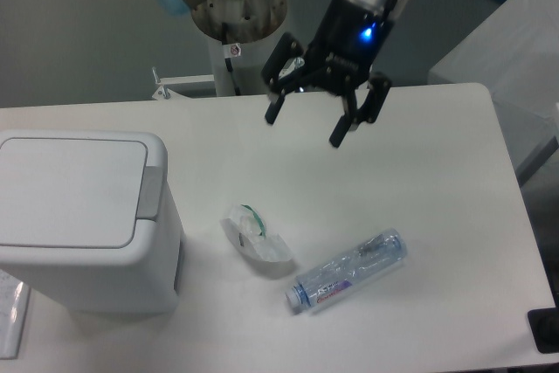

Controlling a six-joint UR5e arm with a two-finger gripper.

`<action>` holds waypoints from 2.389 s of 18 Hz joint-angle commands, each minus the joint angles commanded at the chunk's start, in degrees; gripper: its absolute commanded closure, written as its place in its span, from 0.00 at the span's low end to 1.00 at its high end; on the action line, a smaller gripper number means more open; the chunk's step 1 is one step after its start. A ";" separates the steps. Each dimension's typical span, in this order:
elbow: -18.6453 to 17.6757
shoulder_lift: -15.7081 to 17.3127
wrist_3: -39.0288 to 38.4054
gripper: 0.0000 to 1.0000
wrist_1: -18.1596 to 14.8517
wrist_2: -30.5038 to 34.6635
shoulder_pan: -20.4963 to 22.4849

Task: Open the trash can
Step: 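Move the open gripper across the table toward the trash can lid, then lower the gripper onto the lid's raised tab beside the can, then push the lid tab with the gripper to flip the lid open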

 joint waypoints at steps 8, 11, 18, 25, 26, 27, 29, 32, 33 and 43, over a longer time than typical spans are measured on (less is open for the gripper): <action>-0.53 -3.34 -0.54 0.00 1.94 2.02 -7.56; -0.62 -3.87 -1.06 0.00 1.94 2.02 -9.05; -1.14 -5.89 -1.15 0.00 2.38 2.98 -11.16; -1.14 -6.60 -1.24 0.00 2.38 4.83 -12.31; -1.23 -6.60 -1.24 0.00 2.38 4.83 -12.40; -1.32 -6.77 -1.24 0.00 2.38 4.83 -12.40; -1.32 -6.86 -1.24 0.00 2.38 4.83 -12.40; -1.14 -6.77 -1.41 0.00 2.38 4.83 -12.31; -0.71 -6.60 -2.02 0.00 2.38 4.83 -12.31; -0.88 -6.77 -5.72 0.00 2.47 4.92 -13.63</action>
